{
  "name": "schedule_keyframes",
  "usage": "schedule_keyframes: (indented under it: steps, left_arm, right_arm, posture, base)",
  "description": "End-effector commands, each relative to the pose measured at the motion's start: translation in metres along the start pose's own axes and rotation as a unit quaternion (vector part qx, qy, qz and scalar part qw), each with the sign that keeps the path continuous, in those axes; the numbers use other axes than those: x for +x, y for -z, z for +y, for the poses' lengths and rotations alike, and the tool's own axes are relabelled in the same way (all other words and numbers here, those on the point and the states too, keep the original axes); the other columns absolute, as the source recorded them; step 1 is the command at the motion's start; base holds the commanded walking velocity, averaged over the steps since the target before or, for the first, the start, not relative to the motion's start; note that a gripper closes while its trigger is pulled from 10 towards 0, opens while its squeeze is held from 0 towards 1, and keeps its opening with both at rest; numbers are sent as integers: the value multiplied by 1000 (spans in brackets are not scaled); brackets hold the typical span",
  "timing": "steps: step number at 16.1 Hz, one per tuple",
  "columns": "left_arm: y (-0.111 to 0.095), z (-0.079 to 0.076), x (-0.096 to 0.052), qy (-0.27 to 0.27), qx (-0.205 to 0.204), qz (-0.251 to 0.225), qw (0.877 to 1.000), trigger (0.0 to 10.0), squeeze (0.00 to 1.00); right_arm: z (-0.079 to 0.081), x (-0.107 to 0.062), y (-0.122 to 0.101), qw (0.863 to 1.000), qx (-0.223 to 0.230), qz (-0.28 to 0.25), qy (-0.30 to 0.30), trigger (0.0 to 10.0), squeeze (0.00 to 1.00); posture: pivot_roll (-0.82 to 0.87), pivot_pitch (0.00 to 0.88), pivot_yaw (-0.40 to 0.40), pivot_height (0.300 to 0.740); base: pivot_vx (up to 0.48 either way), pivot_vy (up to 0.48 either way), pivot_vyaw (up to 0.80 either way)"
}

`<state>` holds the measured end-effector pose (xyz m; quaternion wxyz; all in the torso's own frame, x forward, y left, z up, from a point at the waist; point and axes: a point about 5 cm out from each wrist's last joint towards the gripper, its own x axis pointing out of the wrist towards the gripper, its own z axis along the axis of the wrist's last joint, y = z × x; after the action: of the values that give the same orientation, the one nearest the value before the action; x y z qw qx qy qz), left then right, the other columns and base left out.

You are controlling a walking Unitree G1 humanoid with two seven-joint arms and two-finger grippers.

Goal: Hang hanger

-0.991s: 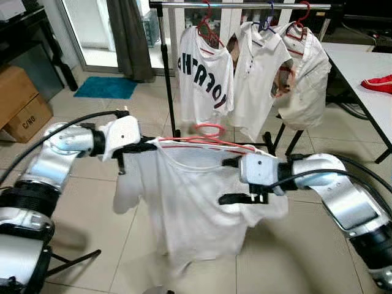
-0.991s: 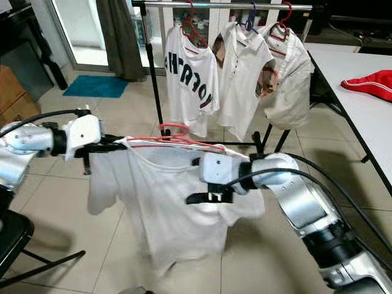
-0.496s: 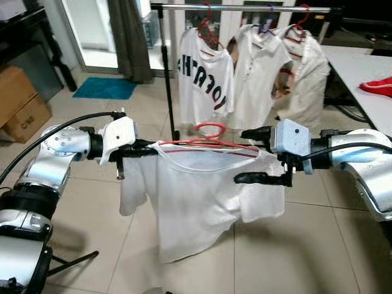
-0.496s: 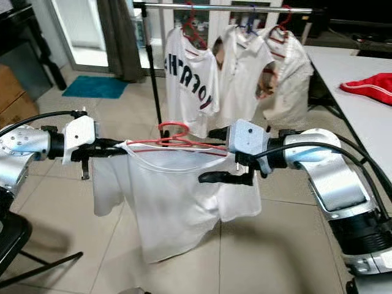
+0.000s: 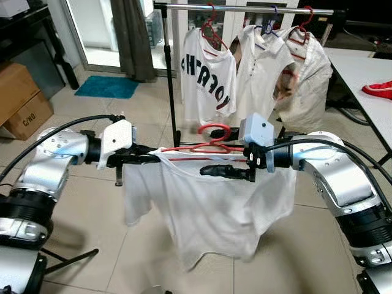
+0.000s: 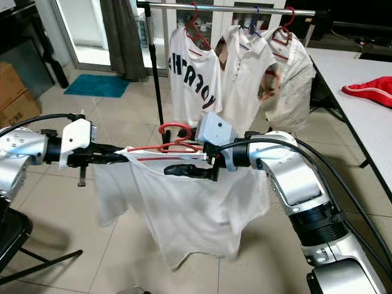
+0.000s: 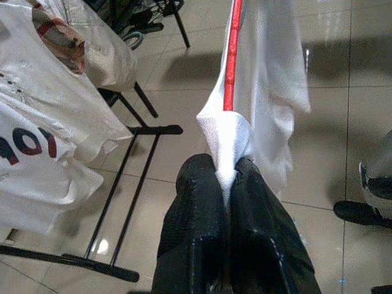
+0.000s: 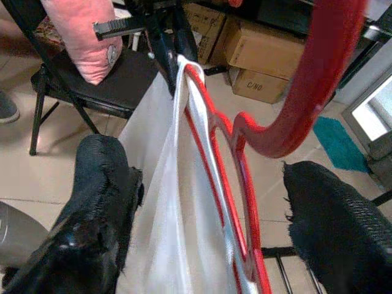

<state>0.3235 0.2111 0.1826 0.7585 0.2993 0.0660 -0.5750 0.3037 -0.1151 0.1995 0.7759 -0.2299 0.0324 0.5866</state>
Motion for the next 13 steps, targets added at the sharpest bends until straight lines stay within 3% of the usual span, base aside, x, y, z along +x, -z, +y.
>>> schedule_keyframes:
  steps: [1,9,13]
  left_arm:
    - [-8,3,-6,-7,15,-8,1000,0,0]
    - [-7,2,-12,2,13,10,1000,0,0]
    - [-6,3,-15,1,13,18,1000,0,0]
  right_arm:
    - [-2,2,-2,1000,-4,2,-5,0,0]
    - [-13,0,8,997,-4,65,28,0,0]
    - [-11,-1,11,997,-3,75,14,0,0]
  posture:
    - [-116,0,5,740]
    - [-111,0,7,740]
    - [-107,0,4,740]
  base:
    - [0,0,0]
    - [0,0,0]
    - [0,0,0]
